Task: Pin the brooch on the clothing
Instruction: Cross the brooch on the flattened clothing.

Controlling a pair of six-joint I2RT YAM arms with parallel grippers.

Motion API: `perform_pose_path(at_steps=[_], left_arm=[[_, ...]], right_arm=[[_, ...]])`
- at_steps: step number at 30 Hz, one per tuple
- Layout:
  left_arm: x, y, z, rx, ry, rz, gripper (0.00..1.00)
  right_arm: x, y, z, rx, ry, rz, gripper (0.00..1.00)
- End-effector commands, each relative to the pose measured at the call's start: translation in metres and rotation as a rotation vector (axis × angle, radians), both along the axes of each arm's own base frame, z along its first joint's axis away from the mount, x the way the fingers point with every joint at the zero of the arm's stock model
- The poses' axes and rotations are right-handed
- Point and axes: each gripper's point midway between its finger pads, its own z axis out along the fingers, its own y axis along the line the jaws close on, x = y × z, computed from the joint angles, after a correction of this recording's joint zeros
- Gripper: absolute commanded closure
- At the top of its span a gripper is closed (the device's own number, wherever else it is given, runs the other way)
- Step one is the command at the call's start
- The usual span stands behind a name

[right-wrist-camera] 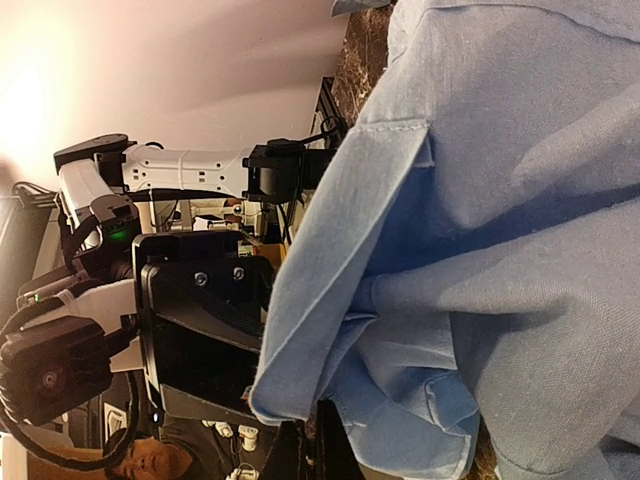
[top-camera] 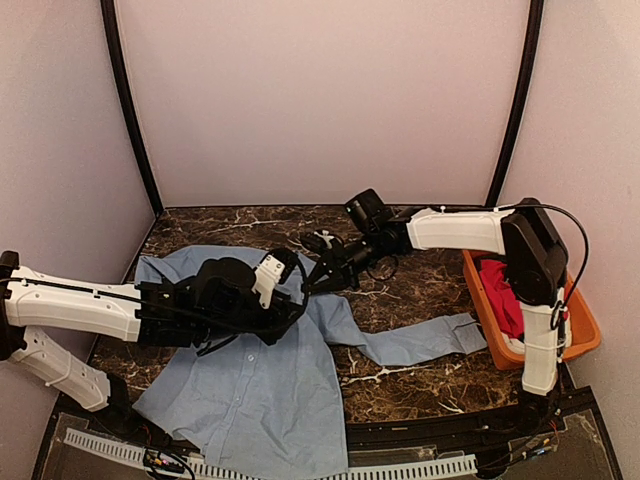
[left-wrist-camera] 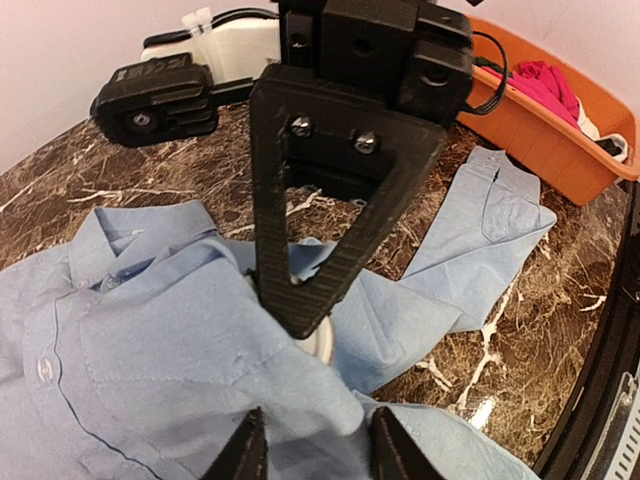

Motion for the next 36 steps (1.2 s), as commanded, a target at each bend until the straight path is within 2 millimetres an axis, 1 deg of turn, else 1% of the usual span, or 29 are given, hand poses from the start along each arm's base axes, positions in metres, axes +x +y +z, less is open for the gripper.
perform_pose_path(at_steps=[1,5,6,10,17,26,30,36], left_arm=[[0.002,0.010,-0.005,0.038,0.007,0.045,0.69],[0.002,0.015,-0.008,0.044,0.006,0.059,0.80],[0.001,0.019,-0.014,0.067,0.015,0.063,0.85],[0.003,0.027,-0.016,0.090,0.000,0.091,0.98],[0.007,0.031,-0.012,0.091,-0.024,0.113,0.99],[0.005,0.030,-0.014,0.087,-0.023,0.102,0.98],[0.004,0.031,-0.016,0.085,-0.018,0.100,0.98],[0.003,0.036,-0.016,0.082,-0.022,0.108,0.97]], right_arm=[[-0.002,-0.003,0.032,0.081,-0.052,0.012,1.00],[-0.003,-0.003,0.033,0.085,-0.047,0.014,1.00],[-0.004,-0.003,0.033,0.087,-0.047,0.015,1.00],[-0.005,-0.004,0.033,0.083,-0.041,0.015,1.00],[-0.009,-0.005,0.031,0.081,-0.036,0.022,1.00],[-0.026,0.001,0.027,0.080,-0.028,0.075,1.00],[-0.034,0.005,0.031,0.090,-0.036,0.104,1.00],[-0.042,0.002,0.024,0.074,-0.036,0.124,1.00]])
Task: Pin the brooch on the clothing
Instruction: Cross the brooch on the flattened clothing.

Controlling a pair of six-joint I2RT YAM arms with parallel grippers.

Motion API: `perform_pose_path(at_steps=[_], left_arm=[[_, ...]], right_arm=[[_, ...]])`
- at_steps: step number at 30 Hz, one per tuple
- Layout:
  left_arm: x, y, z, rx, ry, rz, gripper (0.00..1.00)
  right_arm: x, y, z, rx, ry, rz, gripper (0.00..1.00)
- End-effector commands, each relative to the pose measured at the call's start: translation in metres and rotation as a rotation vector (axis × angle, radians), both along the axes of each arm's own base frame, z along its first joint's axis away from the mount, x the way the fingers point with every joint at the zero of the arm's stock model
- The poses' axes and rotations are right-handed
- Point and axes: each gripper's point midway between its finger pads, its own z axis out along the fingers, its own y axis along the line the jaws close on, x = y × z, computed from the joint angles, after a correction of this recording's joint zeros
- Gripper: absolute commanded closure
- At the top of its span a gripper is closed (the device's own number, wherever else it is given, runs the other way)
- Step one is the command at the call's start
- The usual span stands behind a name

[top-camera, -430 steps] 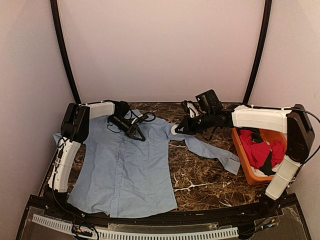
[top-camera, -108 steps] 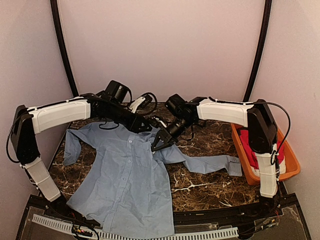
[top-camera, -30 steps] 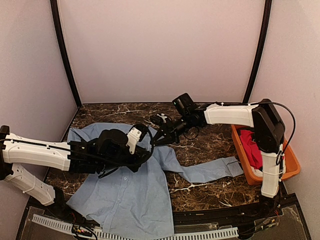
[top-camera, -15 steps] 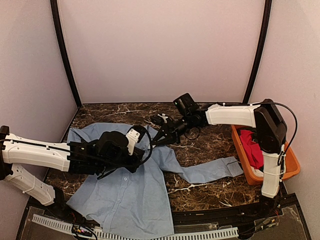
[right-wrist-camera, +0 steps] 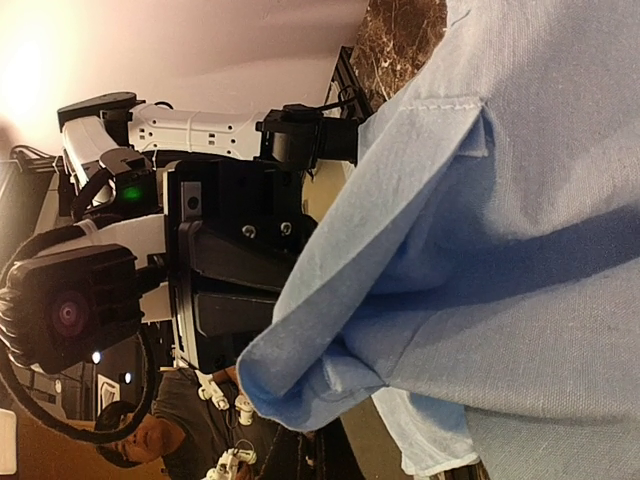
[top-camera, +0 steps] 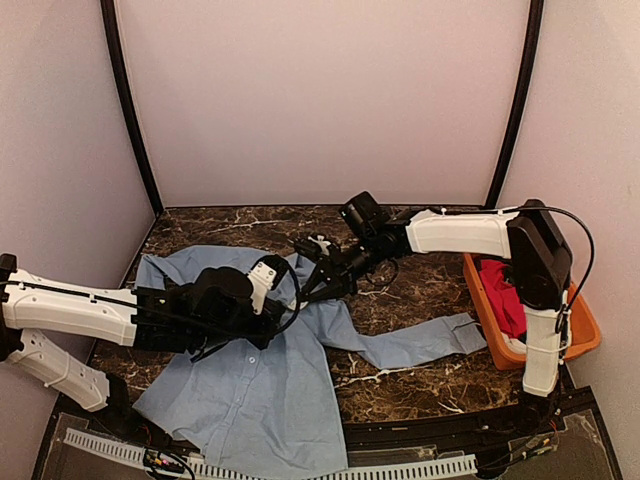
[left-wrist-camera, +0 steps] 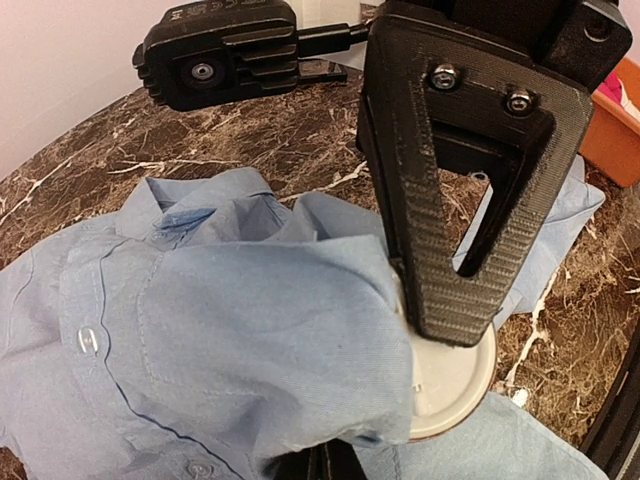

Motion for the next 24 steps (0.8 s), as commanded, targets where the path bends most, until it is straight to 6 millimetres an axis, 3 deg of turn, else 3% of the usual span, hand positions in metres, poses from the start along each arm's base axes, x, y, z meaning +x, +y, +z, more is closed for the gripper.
perform_pose_path(at_steps=[1,24], left_arm=[[-0.002,0.009,0.002,0.000,-0.012,0.013,0.97],[-0.013,-0.011,0.008,-0.087,-0.003,-0.094,0.96]], right_arm=[[-0.014,-0.001,0.015,0.047,-0.022,0.055,1.00],[-0.050,0.015,0.028,0.104,-0.076,0.173,1.00]])
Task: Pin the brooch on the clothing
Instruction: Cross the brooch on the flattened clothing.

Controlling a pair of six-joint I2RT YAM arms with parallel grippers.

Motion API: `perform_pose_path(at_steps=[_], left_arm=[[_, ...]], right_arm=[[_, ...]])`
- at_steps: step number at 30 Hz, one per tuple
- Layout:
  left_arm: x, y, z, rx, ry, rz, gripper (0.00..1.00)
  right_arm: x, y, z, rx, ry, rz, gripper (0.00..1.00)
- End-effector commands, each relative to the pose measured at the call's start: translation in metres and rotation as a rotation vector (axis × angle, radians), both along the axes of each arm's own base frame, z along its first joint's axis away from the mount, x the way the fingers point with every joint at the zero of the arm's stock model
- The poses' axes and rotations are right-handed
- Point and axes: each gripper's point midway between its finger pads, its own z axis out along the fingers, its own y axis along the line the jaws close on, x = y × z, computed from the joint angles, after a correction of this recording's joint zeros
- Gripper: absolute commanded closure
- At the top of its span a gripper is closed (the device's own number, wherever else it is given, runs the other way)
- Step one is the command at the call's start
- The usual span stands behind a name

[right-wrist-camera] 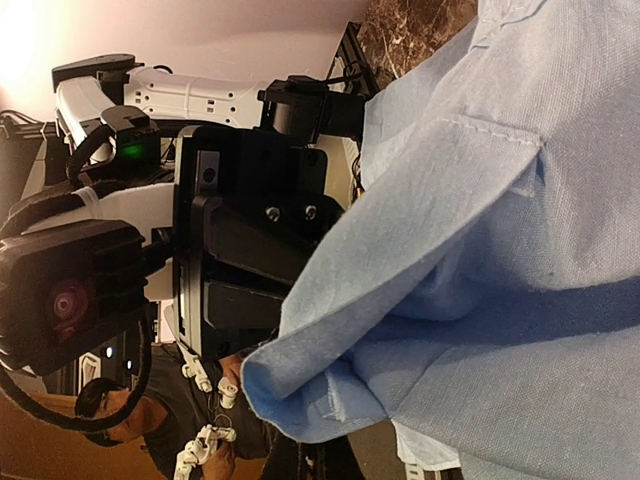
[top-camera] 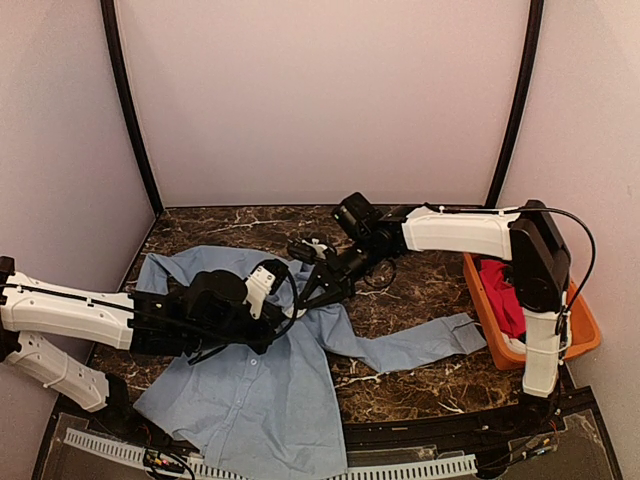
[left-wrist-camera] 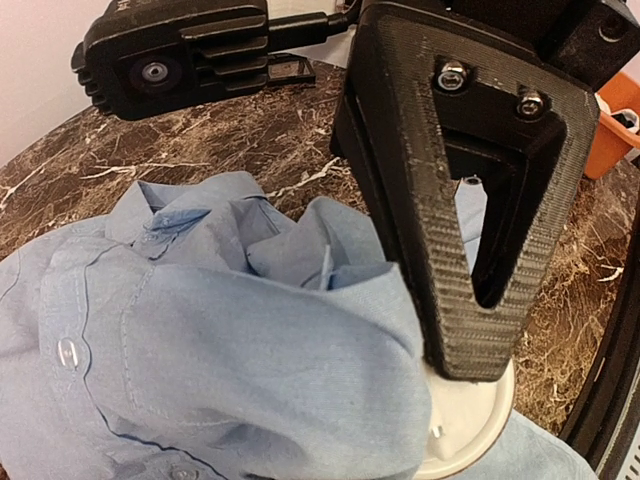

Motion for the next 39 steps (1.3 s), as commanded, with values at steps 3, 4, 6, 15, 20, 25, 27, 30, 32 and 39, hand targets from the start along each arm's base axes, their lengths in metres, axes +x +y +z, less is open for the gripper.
perform_pose_path(at_steps=[3,4,6,15,20,25,27,30,32,39], left_arm=[[-0.006,-0.009,0.008,-0.058,-0.009,-0.054,0.95],[-0.007,-0.010,0.008,-0.064,-0.006,-0.061,0.94],[-0.008,-0.011,0.007,-0.071,-0.001,-0.067,0.92],[-0.015,-0.005,0.028,-0.178,-0.036,-0.091,0.75],[-0.022,0.012,0.049,-0.226,-0.095,-0.099,0.72],[-0.026,0.029,0.057,-0.205,-0.130,-0.099,0.68],[-0.027,0.033,0.062,-0.200,-0.149,-0.103,0.67],[-0.030,0.031,0.068,-0.193,-0.170,-0.138,0.63],[-0.033,0.024,0.071,-0.180,-0.178,-0.179,0.62],[-0.040,-0.001,0.053,-0.090,-0.104,-0.287,0.59]], right_arm=[[-0.032,0.014,0.024,0.095,-0.024,0.114,1.00],[-0.032,0.013,0.024,0.096,-0.025,0.115,1.00],[-0.033,0.013,0.024,0.096,-0.027,0.115,1.00],[-0.033,0.012,0.023,0.088,-0.033,0.111,1.00],[-0.020,0.008,0.021,0.072,-0.031,0.074,1.00],[-0.012,0.004,0.025,0.079,-0.041,0.053,1.00],[-0.011,0.003,0.026,0.079,-0.043,0.050,1.00],[-0.011,0.004,0.024,0.077,-0.040,0.050,1.00],[-0.011,0.004,0.024,0.076,-0.038,0.051,1.00],[-0.011,0.004,0.027,0.080,-0.043,0.048,1.00]])
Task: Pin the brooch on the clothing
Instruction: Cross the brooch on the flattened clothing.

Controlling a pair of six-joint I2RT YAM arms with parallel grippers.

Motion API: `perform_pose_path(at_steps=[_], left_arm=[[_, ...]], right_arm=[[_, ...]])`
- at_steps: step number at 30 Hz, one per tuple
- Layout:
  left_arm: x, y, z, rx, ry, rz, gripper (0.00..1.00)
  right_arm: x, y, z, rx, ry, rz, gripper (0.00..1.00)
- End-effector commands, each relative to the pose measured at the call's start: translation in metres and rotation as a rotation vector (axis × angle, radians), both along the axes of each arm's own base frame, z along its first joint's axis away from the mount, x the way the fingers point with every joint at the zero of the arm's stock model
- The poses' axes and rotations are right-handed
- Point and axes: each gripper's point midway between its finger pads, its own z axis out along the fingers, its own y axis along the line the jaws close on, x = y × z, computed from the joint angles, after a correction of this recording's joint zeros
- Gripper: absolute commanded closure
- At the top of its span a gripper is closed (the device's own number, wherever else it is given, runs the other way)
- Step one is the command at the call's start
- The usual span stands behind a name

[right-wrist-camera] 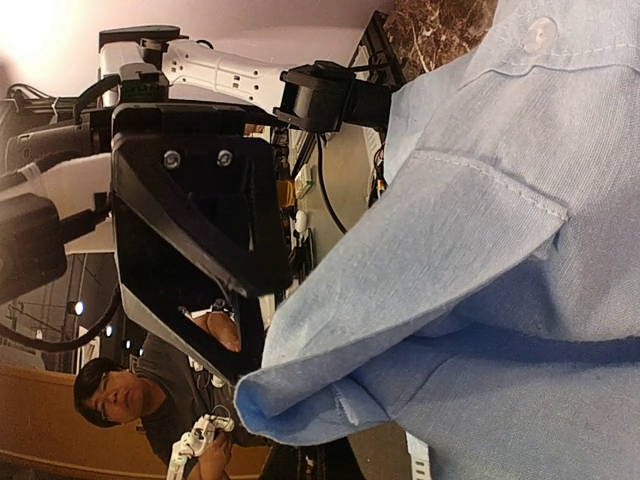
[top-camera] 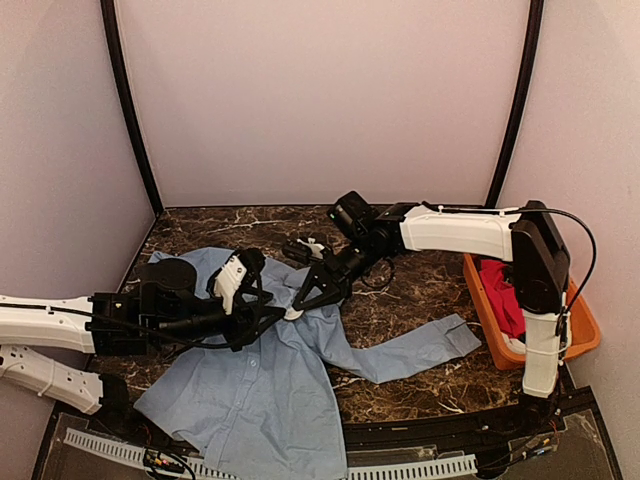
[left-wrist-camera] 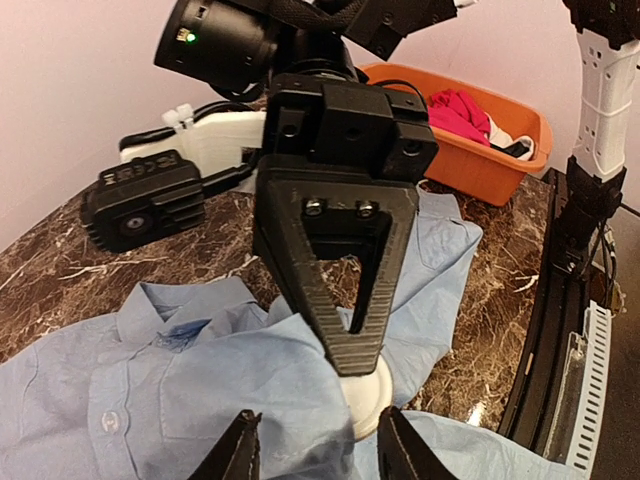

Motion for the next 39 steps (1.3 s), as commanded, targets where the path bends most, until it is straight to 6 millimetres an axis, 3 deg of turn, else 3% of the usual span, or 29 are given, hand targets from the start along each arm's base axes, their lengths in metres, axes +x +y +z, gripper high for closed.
perform_pose_path(at_steps=[1,11,22,39], left_arm=[[-0.008,-0.010,-0.011,0.057,0.028,-0.074,0.59],[-0.006,0.001,-0.010,0.050,0.013,-0.035,0.59],[-0.003,-0.001,-0.023,0.093,0.034,-0.027,0.69],[0.001,0.009,-0.025,0.097,0.017,0.016,0.89]], right_arm=[[0.001,0.000,0.016,0.040,-0.031,-0.001,1.00],[0.001,-0.001,0.019,0.048,-0.034,-0.001,1.00],[0.001,-0.003,0.025,0.061,-0.037,0.000,1.00],[0.001,-0.003,0.024,0.061,-0.033,-0.001,1.00]])
